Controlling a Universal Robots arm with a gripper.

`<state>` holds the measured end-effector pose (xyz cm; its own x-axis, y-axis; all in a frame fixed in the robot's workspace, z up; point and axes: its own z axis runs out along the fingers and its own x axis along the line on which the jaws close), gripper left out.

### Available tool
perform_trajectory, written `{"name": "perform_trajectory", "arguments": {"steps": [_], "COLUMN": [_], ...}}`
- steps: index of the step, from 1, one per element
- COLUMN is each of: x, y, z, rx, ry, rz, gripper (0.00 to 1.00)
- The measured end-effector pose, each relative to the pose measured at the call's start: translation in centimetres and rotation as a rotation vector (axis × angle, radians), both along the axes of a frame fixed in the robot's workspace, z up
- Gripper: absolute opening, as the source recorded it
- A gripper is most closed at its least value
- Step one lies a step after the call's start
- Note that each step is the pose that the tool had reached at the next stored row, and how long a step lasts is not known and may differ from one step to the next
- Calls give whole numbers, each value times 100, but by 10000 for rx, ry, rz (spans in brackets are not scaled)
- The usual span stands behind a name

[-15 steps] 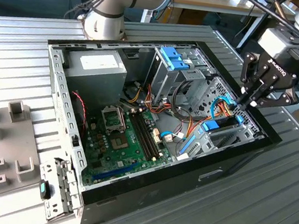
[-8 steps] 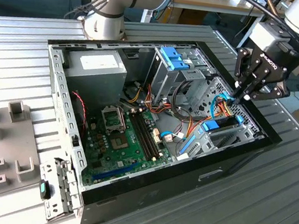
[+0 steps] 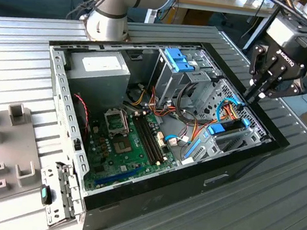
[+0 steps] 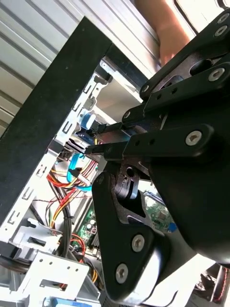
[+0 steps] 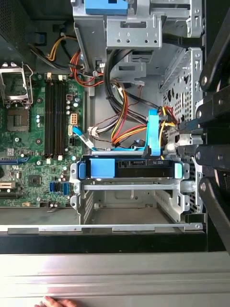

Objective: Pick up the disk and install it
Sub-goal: 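Insert the second disk wire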

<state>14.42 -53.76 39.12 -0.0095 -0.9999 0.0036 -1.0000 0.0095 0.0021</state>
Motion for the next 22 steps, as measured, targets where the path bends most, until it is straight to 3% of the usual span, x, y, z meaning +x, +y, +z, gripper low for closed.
{"name": "perform_trajectory", "arguments": {"steps": [6, 14, 22], "x": [-2, -301, -321], "y": [0, -27, -53], "z": [32, 32, 19], "rx": [1, -1, -21], "ry": [-6, -59, -63], "rz": [0, 1, 1], "gripper": [24, 24, 24]}}
